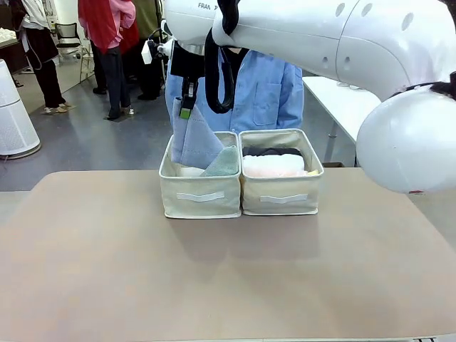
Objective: Sort the towels based on their folding style.
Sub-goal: Pick up another triangle-folded towel from the table and place it in the left Fabric basket.
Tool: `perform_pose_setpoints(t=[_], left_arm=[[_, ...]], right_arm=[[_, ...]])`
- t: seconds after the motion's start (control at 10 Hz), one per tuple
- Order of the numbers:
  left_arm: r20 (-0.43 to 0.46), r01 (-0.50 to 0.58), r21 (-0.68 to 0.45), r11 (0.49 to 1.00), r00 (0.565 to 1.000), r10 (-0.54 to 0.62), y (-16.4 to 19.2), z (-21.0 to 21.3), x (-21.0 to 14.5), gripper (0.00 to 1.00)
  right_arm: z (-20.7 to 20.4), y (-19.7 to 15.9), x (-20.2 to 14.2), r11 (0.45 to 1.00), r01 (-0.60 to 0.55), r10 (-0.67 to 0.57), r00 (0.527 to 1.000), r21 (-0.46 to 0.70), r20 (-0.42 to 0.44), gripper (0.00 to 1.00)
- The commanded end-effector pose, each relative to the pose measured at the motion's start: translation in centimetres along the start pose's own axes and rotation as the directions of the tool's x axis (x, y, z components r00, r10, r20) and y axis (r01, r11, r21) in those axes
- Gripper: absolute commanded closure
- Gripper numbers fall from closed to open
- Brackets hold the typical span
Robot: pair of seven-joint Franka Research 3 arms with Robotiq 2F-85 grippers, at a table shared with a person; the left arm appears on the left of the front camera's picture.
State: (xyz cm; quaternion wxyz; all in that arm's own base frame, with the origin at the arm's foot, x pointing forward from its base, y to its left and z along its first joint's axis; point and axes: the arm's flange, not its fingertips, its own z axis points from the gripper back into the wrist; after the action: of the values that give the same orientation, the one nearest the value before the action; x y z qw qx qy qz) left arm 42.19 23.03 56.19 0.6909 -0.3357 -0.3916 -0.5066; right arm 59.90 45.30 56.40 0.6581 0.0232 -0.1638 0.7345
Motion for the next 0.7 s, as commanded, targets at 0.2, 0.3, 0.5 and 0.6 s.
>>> perform_pose_setpoints(t=[0.2, 0.3, 0.5, 0.6], left_arm=[[0.014, 0.004, 0.002, 1.000, 1.000, -0.004, -0.2, 0.1, 0.2, 0.00], [0.014, 0.004, 0.002, 1.000, 1.000, -0.004, -0.2, 0.1, 0.2, 0.00], [0.014, 0.004, 0.002, 1.000, 1.000, -0.004, -0.2, 0.1, 0.2, 0.00], [0.014, 0.004, 0.002, 1.000, 1.000, -0.004, -0.2, 0.1, 0.2, 0.00]], right_arm=[[-1.6, -2.2, 1.4, 0.999, -0.003, 0.004, 1.000, 0.039, -0.024, 0.84], [-2.3, -2.2, 1.4, 0.999, -0.012, 0.013, 1.000, 0.037, -0.026, 0.84], [-3.6, -2.3, 1.5, 0.999, -0.020, 0.021, 0.999, 0.032, -0.027, 0.84], [-4.1, -2.5, 1.5, 0.999, -0.024, 0.025, 0.999, 0.032, -0.030, 0.84]])
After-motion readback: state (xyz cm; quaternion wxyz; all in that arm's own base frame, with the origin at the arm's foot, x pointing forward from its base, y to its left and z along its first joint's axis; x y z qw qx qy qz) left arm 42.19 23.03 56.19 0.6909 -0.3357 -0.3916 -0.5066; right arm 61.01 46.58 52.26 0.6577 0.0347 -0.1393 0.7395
